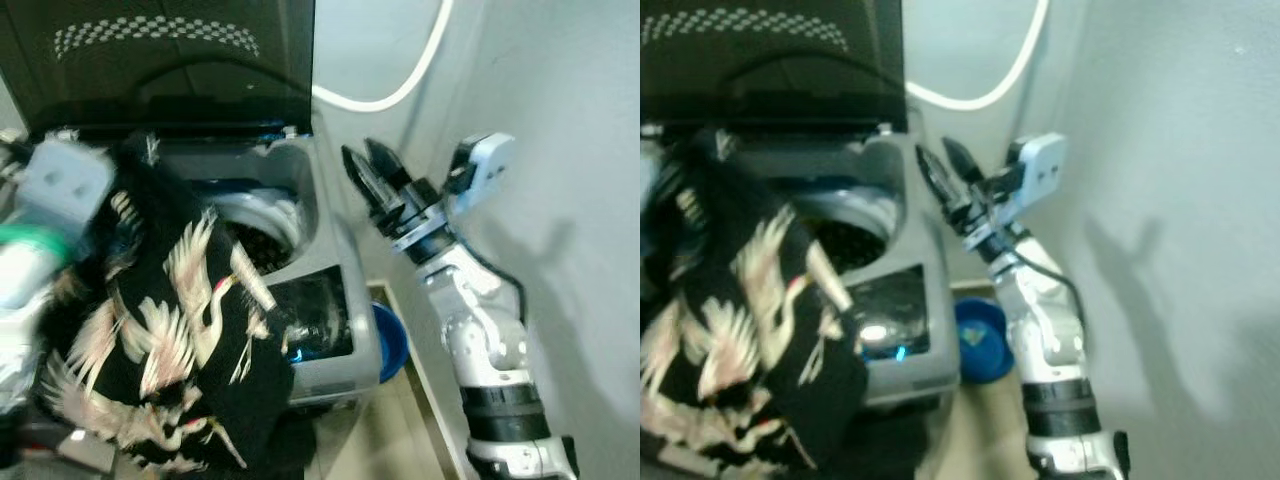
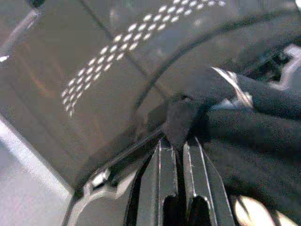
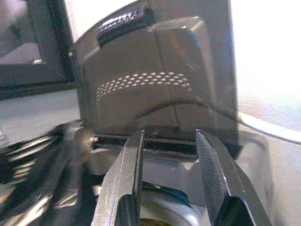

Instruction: Clothes washing

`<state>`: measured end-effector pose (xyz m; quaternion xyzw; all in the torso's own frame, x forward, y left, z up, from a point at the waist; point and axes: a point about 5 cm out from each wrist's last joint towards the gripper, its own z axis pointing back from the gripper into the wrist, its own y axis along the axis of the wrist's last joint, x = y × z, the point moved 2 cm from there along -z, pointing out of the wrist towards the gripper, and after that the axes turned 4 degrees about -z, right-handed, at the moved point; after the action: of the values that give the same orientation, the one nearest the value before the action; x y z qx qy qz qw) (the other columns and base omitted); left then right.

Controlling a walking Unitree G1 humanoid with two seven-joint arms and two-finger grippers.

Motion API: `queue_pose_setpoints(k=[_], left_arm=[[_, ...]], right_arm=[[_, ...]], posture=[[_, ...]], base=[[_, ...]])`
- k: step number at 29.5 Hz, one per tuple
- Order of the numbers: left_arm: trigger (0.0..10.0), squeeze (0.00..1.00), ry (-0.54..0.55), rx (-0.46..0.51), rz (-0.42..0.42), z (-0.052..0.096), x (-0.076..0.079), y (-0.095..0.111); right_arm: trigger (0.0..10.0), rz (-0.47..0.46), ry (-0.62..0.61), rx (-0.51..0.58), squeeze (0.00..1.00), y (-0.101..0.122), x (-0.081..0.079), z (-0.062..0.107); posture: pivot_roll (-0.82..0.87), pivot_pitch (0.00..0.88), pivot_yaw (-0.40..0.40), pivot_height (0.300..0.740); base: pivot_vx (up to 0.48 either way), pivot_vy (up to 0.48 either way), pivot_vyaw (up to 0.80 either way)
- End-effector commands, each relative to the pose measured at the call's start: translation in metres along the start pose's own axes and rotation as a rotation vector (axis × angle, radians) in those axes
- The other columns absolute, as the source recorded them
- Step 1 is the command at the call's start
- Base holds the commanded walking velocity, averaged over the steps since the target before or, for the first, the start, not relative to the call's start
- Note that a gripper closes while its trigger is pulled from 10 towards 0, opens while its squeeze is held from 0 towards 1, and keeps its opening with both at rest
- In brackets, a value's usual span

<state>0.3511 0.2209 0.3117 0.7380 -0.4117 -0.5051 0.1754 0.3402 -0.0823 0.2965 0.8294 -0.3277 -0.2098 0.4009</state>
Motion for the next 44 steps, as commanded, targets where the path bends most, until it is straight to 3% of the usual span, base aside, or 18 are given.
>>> queue_pose_setpoints(k=[1,4,6,9,10,14,16,19,20,23,24,25,26,28,33,35,40,44], left_arm=[[10.0,0.00,0.123,0.086,-0.092,-0.029,-0.005,0.022],[10.0,0.00,0.180,0.106,-0.131,-0.039,-0.011,0.030],[10.0,0.00,0.310,0.179,-0.219,-0.055,-0.033,0.054],[10.0,0.00,0.400,0.249,-0.302,-0.061,-0.047,0.072],[10.0,0.00,0.394,0.254,-0.342,-0.063,-0.047,0.072],[10.0,0.00,0.371,0.220,-0.336,-0.065,-0.044,0.062],[10.0,0.00,0.320,0.147,-0.324,-0.060,-0.035,0.040],[10.0,0.00,0.297,0.128,-0.317,-0.060,-0.031,0.032],[10.0,1.00,0.260,0.099,-0.245,-0.057,-0.025,0.022],[10.0,1.00,0.213,0.070,-0.058,-0.050,-0.016,0.009],[10.0,1.00,0.213,0.070,-0.058,-0.050,-0.016,0.009],[10.0,1.00,0.187,0.089,0.026,-0.047,-0.012,0.012],[10.0,0.00,0.157,0.113,0.098,-0.043,-0.007,0.017],[10.0,0.00,0.091,0.163,0.194,-0.034,0.007,0.029],[10.0,0.00,0.019,0.201,0.259,-0.022,0.024,0.042],[10.0,0.00,-0.045,0.206,0.308,-0.008,0.039,0.049],[10.0,0.00,-0.049,0.160,0.407,0.006,0.046,0.044],[10.0,0.00,-0.002,0.111,0.456,0.012,0.041,0.035]], right_arm=[[10.0,0.019,-0.001,0.007,0.00,0.002,0.000,0.002],[10.0,0.023,-0.004,0.009,0.00,0.003,0.000,0.002],[10.0,0.034,-0.015,0.010,0.00,0.005,0.002,0.006],[10.0,0.042,-0.027,0.010,0.00,0.006,0.003,0.009],[10.0,0.045,-0.034,0.011,0.00,0.006,0.004,0.010],[10.0,0.048,-0.043,0.013,0.00,0.007,0.004,0.012],[10.0,0.049,-0.047,0.015,0.00,0.007,0.005,0.012],[10.0,0.050,-0.047,0.015,0.00,0.007,0.005,0.013],[10.0,0.049,-0.046,0.013,0.00,0.007,0.005,0.012],[10.0,0.044,-0.038,0.010,0.00,0.006,0.005,0.011],[10.0,0.044,-0.038,0.010,0.00,0.006,0.005,0.011],[10.0,0.041,-0.035,0.009,0.00,0.005,0.004,0.010],[10.0,0.038,-0.033,0.008,0.00,0.004,0.004,0.009],[10.0,0.031,-0.038,0.003,0.00,0.002,0.004,0.010],[10.0,0.024,-0.060,-0.003,0.00,-0.001,0.005,0.012],[10.0,0.018,-0.123,-0.008,0.00,-0.007,0.012,0.019],[10.0,0.021,-0.241,-0.012,0.00,-0.016,0.024,0.031],[10.0,0.023,-0.292,-0.027,0.00,-0.026,0.028,0.037]], posture=[[0.09,0.083,0.008,0.740],[0.09,0.083,0.008,0.740],[0.07,0.081,0.025,0.740],[0.06,0.080,0.029,0.740],[0.05,0.078,0.040,0.740],[0.05,0.079,0.042,0.740],[0.05,0.080,0.039,0.740],[0.06,0.080,0.036,0.740],[0.06,0.080,0.033,0.740],[0.08,0.081,0.024,0.740],[0.08,0.081,0.024,0.740],[0.08,0.082,0.022,0.740],[0.08,0.083,0.021,0.740],[0.09,0.082,0.021,0.740],[0.09,0.082,0.021,0.740],[0.09,0.079,0.022,0.740],[0.09,0.077,0.020,0.740],[0.10,0.075,0.013,0.740]], base=[[0.000,0.000,0.00],[0.000,0.000,0.00],[0.000,0.000,0.00],[0.000,0.000,0.00],[0.000,0.000,0.00],[0.000,0.000,0.00],[0.000,0.000,0.00],[0.000,0.000,0.00],[0.000,0.000,0.00],[0.000,0.000,0.00],[0.000,0.000,0.00],[0.000,0.000,0.00],[0.000,0.000,0.00],[0.000,0.000,0.00],[0.000,0.000,0.00],[0.000,0.000,0.00],[0.000,0.000,0.00],[0.000,0.000,0.00]])
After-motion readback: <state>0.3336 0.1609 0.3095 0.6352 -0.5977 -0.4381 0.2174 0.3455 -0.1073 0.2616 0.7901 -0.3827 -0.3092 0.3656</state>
